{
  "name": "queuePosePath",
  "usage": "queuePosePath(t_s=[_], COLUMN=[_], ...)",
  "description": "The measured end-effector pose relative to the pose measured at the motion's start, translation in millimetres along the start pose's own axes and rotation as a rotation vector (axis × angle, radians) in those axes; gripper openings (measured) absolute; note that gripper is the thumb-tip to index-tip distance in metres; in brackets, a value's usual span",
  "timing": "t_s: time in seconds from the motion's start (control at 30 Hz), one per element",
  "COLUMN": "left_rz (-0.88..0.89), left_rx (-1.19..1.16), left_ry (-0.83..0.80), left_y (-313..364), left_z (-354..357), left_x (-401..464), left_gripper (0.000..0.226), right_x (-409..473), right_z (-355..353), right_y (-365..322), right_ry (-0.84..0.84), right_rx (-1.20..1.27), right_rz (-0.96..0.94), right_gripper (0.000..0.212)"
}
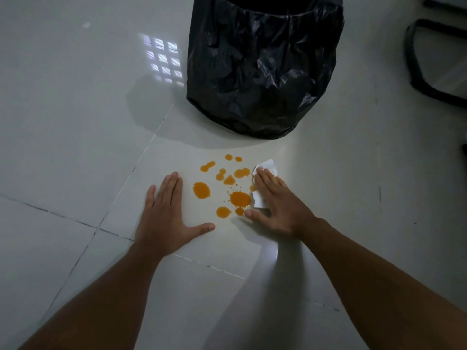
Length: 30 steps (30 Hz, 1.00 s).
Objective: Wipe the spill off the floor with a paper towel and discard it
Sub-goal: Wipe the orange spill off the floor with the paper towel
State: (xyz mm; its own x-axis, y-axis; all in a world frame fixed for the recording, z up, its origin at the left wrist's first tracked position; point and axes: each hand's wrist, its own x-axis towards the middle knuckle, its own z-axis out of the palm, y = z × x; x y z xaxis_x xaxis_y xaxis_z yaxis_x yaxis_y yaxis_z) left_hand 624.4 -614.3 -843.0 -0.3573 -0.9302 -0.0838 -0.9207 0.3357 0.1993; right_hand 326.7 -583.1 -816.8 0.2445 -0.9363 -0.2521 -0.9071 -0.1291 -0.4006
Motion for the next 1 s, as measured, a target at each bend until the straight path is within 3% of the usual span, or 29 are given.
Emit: queuePosePath(t_s=[0.17,0.33,0.6,1.0], left_rz=[-0.005,-0.009,-0.009,-0.015], left_rx=[-0.007,0.011,0.005,0.015], left_ry=[-0.006,-0.016,-0.010,-0.019], left_y=[-0.1,-0.3,0.6,-1.1], left_z=[0.2,1.2,1.0,1.5], left_x=[-0.2,-0.5,-1.1,-0.1], left_gripper=[0.139,0.140,0.140,0.140], right_x=[-4.6,21.4,-15.2,16.3], right_z=[-0.8,6.2,15.6,6.9], right_y=[5.7,-4.8,-7.2,-11.9], right_ry=[-0.009,0.020,0.008,-0.001], right_rx=[-0.018,0.085,-0.001,0.025], right_rz=[0.054,0.122,-0.012,0.082], right_gripper=[0.102,0.113,0.104,0.112])
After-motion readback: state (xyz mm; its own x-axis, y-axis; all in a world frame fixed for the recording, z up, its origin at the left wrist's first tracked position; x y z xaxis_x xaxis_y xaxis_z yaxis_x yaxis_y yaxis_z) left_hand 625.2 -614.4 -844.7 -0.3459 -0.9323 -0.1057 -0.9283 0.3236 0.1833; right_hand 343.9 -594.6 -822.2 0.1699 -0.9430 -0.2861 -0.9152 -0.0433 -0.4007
